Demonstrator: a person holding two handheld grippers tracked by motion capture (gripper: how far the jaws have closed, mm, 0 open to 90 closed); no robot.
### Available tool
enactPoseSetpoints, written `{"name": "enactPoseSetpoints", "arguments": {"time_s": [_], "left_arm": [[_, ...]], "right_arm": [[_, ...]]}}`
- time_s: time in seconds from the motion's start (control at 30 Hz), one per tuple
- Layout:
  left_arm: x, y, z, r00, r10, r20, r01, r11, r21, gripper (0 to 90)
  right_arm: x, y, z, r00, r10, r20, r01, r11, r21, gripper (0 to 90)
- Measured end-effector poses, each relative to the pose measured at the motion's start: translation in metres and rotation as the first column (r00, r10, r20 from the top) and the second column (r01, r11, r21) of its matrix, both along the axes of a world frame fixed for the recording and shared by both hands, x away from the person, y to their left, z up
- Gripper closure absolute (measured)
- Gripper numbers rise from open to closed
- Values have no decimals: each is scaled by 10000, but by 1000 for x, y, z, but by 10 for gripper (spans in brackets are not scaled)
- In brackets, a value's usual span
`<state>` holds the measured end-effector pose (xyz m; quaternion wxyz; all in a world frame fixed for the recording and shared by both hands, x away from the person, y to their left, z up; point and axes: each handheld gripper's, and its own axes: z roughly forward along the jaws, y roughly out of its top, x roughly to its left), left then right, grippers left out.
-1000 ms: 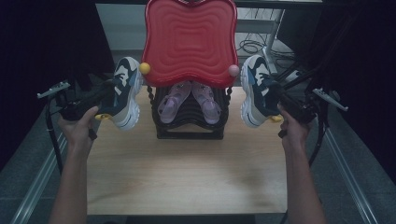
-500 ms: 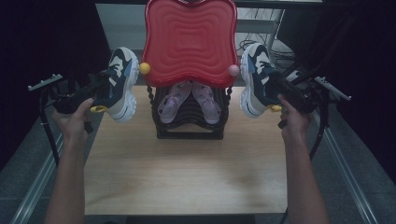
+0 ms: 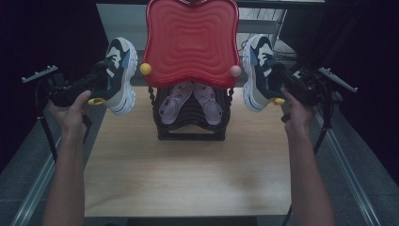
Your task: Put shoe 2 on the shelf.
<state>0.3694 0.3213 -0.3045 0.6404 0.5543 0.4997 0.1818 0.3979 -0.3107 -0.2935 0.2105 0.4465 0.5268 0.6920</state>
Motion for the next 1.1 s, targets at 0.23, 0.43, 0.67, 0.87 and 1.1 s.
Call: {"name": "enactPoseSetpoints", "arguments": {"time_s": [0.23,0.43,0.67,0.87,1.1], "left_arm": [[0,-2,18,9996,80,253,-82,9999,67,705],[3,-4,35,9989,-123,462,126,9999,-62,705],[8,-12,55,9973,-241,700,247,9997,-84,706],[13,-15,67,9954,-499,814,523,9983,-268,706],[18,-24,84,9940,-620,904,646,9975,-270,706]], "right_arm": [[-3,-1,14,9999,0,145,0,10000,-9,731],[-1,-1,29,9997,36,231,-35,10000,-55,730],[4,1,48,9995,191,265,-196,9997,152,730],[7,7,66,9992,289,288,-297,9992,274,730],[12,18,89,9972,595,443,-613,9973,409,729]]}}
